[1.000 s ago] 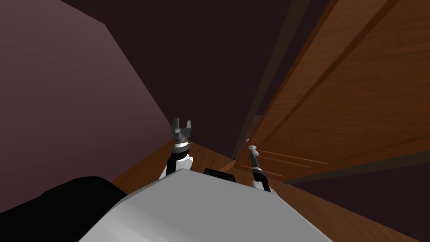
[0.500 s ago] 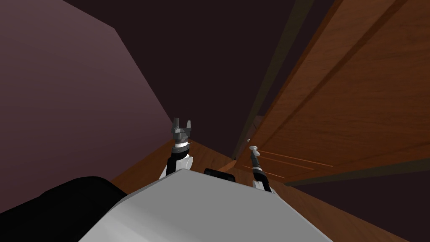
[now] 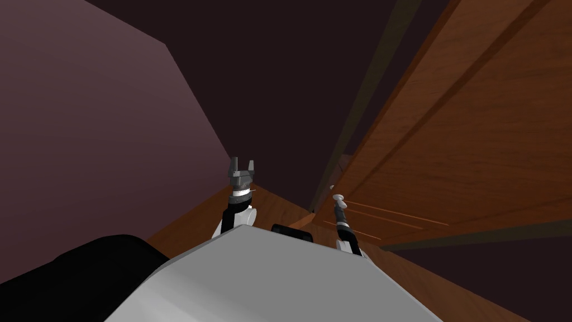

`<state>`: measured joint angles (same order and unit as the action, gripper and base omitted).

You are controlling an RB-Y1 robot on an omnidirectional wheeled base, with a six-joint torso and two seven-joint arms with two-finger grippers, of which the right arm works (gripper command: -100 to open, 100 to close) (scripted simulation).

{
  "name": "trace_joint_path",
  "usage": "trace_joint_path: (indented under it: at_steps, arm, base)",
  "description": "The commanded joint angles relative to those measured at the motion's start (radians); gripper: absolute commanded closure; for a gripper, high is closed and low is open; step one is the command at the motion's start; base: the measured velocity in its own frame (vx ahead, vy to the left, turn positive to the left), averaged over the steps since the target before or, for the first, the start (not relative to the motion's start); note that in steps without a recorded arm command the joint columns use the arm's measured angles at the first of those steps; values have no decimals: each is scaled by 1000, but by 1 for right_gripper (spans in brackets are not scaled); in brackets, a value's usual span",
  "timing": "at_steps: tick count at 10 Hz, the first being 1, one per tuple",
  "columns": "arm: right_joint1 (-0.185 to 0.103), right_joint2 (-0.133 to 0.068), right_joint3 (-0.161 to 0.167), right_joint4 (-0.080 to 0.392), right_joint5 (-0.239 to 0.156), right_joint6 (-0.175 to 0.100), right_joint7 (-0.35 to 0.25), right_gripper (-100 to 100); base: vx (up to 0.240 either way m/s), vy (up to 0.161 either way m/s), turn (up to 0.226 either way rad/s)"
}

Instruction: Pull the door open

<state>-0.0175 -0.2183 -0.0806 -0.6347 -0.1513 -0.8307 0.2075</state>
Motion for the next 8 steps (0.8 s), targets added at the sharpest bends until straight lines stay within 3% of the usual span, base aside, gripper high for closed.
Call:
trace_joint_path:
  at_steps: [1,8]
  arm:
    - [0,-10,-6,12,-18,-4,-50,100]
    - [-6,-21,12,19,-62,-7,-217,100]
  base:
    - [-29,-8,55]
    - [-31,-15,57]
